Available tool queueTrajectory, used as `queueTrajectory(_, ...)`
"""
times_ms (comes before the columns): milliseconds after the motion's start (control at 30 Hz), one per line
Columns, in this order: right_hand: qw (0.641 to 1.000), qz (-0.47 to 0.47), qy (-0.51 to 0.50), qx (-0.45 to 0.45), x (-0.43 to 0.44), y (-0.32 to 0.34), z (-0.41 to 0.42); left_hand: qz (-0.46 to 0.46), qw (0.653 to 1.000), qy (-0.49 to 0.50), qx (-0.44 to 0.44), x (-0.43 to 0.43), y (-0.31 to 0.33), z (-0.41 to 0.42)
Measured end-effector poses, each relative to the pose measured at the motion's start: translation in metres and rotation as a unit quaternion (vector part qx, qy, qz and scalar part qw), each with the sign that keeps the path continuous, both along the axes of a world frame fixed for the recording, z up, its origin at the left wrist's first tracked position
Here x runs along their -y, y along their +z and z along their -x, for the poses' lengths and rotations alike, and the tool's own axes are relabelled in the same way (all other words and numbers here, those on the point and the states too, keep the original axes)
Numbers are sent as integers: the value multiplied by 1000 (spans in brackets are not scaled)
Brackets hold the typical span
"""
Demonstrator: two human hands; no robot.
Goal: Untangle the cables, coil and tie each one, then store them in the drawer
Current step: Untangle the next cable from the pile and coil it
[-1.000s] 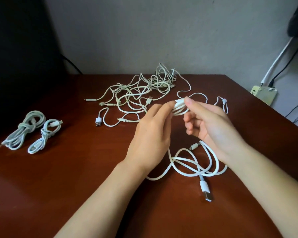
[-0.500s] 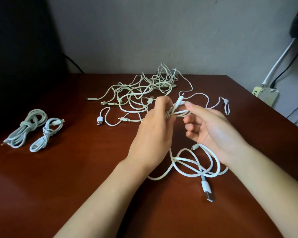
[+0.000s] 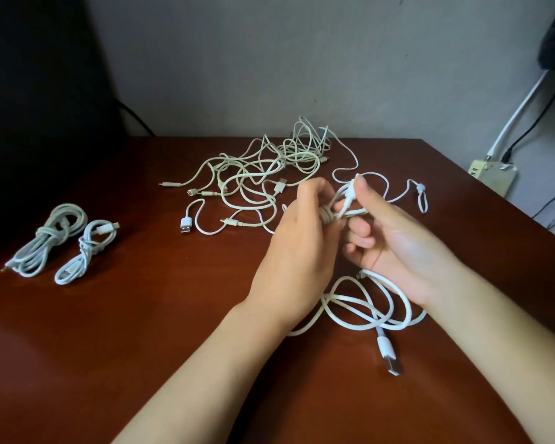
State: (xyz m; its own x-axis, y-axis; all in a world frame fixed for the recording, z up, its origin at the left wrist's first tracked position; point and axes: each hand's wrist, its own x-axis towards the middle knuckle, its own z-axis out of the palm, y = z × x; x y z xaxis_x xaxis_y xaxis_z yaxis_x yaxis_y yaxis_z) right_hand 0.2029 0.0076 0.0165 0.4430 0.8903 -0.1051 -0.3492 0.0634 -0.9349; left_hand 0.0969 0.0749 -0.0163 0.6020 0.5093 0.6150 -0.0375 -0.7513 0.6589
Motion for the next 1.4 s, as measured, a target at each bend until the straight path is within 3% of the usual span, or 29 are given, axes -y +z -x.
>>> queueTrajectory(167,1000,9,21,4,1,5,-4,136,990,-41,-2,-2,3,-2)
queueTrajectory(300,999,18,27,-10,1,6,-7,268,956,-119,4,-6,5,-2)
queueTrajectory(433,1000,13,23,-10,0,2,-10,333,929,-159,7,-3,6,-2)
queueTrajectory(900,995,81,61,-9,0,1,-18,299,948,-95,46,-3,0,-7)
queueTrajectory(1133,997,70,15,24,-1,0,-11,224,972,-45,52,-4,4,-3)
queueTrajectory(1400,994,89,36,44,2,3,-17,273,958,-77,47,-3,2,-4)
